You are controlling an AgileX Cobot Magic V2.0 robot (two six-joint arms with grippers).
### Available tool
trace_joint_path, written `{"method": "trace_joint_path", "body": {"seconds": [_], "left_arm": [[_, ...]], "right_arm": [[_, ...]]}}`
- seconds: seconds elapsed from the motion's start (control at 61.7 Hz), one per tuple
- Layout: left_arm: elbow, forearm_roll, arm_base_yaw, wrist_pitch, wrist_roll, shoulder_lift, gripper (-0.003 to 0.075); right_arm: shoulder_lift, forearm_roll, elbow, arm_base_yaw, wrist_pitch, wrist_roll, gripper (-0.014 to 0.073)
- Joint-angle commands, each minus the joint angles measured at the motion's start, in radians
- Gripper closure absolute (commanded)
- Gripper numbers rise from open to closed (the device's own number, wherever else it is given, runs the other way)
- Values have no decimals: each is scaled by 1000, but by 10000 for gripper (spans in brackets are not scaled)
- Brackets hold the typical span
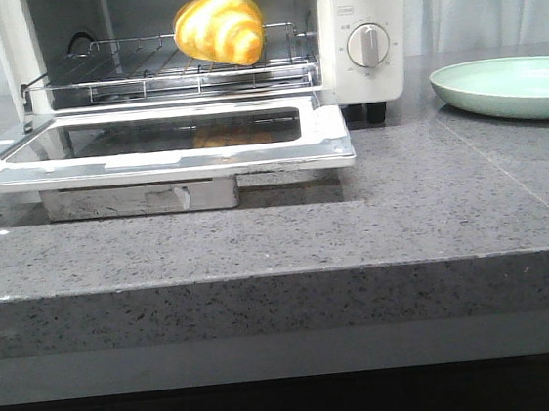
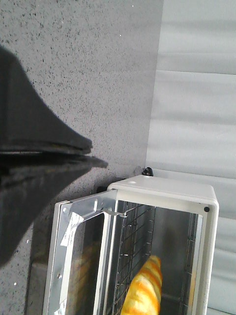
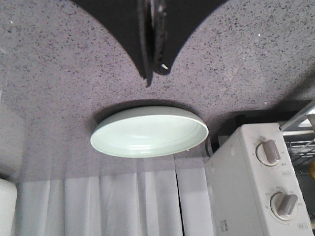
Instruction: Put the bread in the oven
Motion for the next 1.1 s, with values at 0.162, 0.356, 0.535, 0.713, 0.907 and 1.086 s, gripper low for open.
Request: {"method": "trace_joint_path", "body": {"seconds": [0.162,0.356,0.535,0.713,0.907,1.086], "left_arm": [[22,0,-8,-80,-5,-20,738],[22,0,-8,-80,-5,-20,738],[22,0,-8,-80,-5,-20,738],[22,0,-8,-80,-5,-20,738],[22,0,-8,-80,-5,-20,738],[22,0,-8,-80,-5,-20,738]], "right_arm": [[-22,-1,5,-4,-94,-7,662],[-22,0,5,-4,-100,-10,662],[-23,177,5,-4,-114,-224,662],[-23,260,5,-4,-123,-361,662],[-23,225,5,-27,-125,-359,662],[-23,225,5,-51,-130,-303,662]]}}
